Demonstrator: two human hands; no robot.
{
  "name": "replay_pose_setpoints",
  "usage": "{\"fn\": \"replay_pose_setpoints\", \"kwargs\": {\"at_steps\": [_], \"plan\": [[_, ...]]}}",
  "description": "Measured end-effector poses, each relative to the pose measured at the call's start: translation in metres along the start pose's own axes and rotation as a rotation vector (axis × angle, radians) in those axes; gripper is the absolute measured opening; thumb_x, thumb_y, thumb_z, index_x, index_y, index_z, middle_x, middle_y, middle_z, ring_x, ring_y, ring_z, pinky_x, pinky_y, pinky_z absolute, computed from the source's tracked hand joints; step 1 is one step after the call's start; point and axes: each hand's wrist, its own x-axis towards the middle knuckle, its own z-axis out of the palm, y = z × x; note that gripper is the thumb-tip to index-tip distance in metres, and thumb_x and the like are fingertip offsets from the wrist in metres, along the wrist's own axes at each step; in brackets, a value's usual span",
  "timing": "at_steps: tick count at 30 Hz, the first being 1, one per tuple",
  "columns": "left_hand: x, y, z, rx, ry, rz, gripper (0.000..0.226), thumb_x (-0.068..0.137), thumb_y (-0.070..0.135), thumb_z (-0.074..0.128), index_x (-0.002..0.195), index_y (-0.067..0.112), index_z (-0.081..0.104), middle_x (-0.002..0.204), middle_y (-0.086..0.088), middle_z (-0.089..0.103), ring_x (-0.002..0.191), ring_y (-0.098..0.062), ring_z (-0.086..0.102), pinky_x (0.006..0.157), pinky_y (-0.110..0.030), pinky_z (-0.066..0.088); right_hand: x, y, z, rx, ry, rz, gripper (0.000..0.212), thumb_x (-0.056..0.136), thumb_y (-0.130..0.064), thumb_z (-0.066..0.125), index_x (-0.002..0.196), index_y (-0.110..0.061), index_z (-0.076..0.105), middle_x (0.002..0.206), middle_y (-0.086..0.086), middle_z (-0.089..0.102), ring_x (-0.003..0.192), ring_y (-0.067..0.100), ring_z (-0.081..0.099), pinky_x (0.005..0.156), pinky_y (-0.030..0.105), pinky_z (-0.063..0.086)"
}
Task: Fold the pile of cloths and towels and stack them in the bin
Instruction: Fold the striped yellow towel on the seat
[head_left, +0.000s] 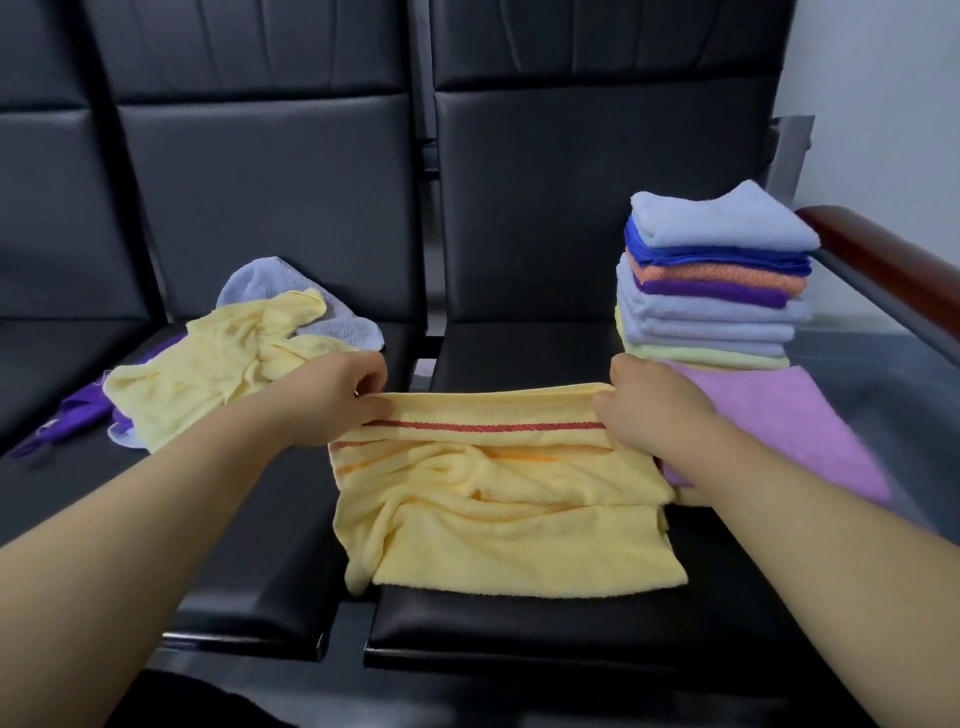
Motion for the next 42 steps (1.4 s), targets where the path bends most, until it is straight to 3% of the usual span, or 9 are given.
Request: {"fn": "replay_pose_setpoints", "kwargs": {"at_steps": [10,16,20,24,27,30,34,39,42], "plan": [[-0.011,-0.008,-0.009,-0.032,-0.095,-0.067,0.027,0.086,0.033,0.077,0.06,0.032,0.067,0.049,0.02,0.052,0.052,-0.007,0.043,0.052,-0.02,0.034,-0.015,0.005,-0.01,-0.003,0.034,-0.041,0.015,0.1,-0.031,0.047,0.087,-0.022,0.049,0.088,0.0,0.058,0.077,0.016,0.053,0.059,0.033,0.04],[-0.009,-0.023,-0.007,-0.011,-0.022,-0.101,0.017,0.085,0.036,0.077,0.079,0.026,0.064,0.079,0.003,0.064,0.075,-0.019,0.059,0.068,-0.034,0.049,-0.013,0.008,-0.005,0.047,0.076,-0.046,0.009,0.099,-0.025,0.057,0.09,-0.026,0.054,0.087,-0.004,0.062,0.075,0.012,0.056,0.055,0.027,0.037],[-0.008,-0.035,-0.004,-0.059,-0.008,-0.164,0.019,0.085,0.041,0.076,0.091,0.03,0.062,0.087,0.008,0.066,0.084,-0.016,0.064,0.078,-0.035,0.054,-0.004,0.01,-0.001,0.249,0.071,0.018,0.002,0.096,-0.026,0.067,0.095,-0.025,0.068,0.09,-0.007,0.066,0.085,0.013,0.062,0.059,0.025,0.04],[-0.003,-0.038,-0.001,-0.095,-0.024,-0.297,0.027,0.089,0.036,0.068,0.075,0.014,0.069,0.072,-0.009,0.067,0.067,-0.023,0.058,0.069,-0.04,0.052,0.0,0.006,-0.003,0.684,0.016,0.219,0.008,0.096,-0.021,0.071,0.104,-0.018,0.069,0.09,0.002,0.072,0.074,0.011,0.071,0.055,0.026,0.046],[0.007,-0.024,-0.006,-0.265,0.058,-0.406,0.024,0.09,0.023,0.06,0.071,0.008,0.061,0.068,-0.005,0.058,0.066,-0.023,0.051,0.064,-0.033,0.043,0.013,0.004,-0.013,0.861,0.035,0.303,0.009,0.098,-0.018,0.071,0.106,-0.015,0.069,0.095,0.007,0.075,0.068,0.01,0.074,0.049,0.025,0.048],[0.022,-0.006,-0.028,-0.472,0.169,-0.436,0.023,0.095,0.025,0.056,0.076,0.015,0.064,0.069,0.0,0.07,0.07,-0.024,0.066,0.069,-0.034,0.052,0.025,-0.003,-0.045,0.898,0.129,0.299,0.008,0.099,-0.022,0.068,0.106,-0.018,0.07,0.093,0.008,0.077,0.077,0.017,0.077,0.068,0.036,0.06],[0.035,0.008,-0.08,-0.782,0.441,-0.37,0.016,0.087,0.029,0.062,0.081,0.018,0.072,0.08,-0.01,0.077,0.082,-0.031,0.076,0.081,-0.048,0.063,0.03,-0.019,-0.097,1.036,0.282,0.158,0.006,0.099,-0.021,0.066,0.096,-0.017,0.069,0.09,0.008,0.078,0.081,0.018,0.077,0.084,0.042,0.064],[0.019,0.027,-0.11,-0.784,0.616,-0.247,0.014,0.095,0.024,0.061,0.089,0.019,0.072,0.083,-0.006,0.077,0.082,-0.026,0.075,0.078,-0.039,0.064,0.011,-0.011,-0.123,1.015,0.399,0.032,0.005,0.101,-0.027,0.065,0.097,-0.025,0.067,0.094,0.005,0.076,0.093,0.02,0.071,0.088,0.04,0.061],[0.004,0.025,-0.097,-0.766,0.554,-0.234,0.013,0.094,0.025,0.062,0.089,0.017,0.071,0.079,-0.002,0.075,0.072,-0.021,0.069,0.072,-0.038,0.059,-0.005,0.004,-0.111,0.97,0.373,0.034,0.015,0.098,-0.031,0.068,0.108,-0.019,0.071,0.085,0.003,0.074,0.087,0.022,0.07,0.082,0.038,0.059]]}}
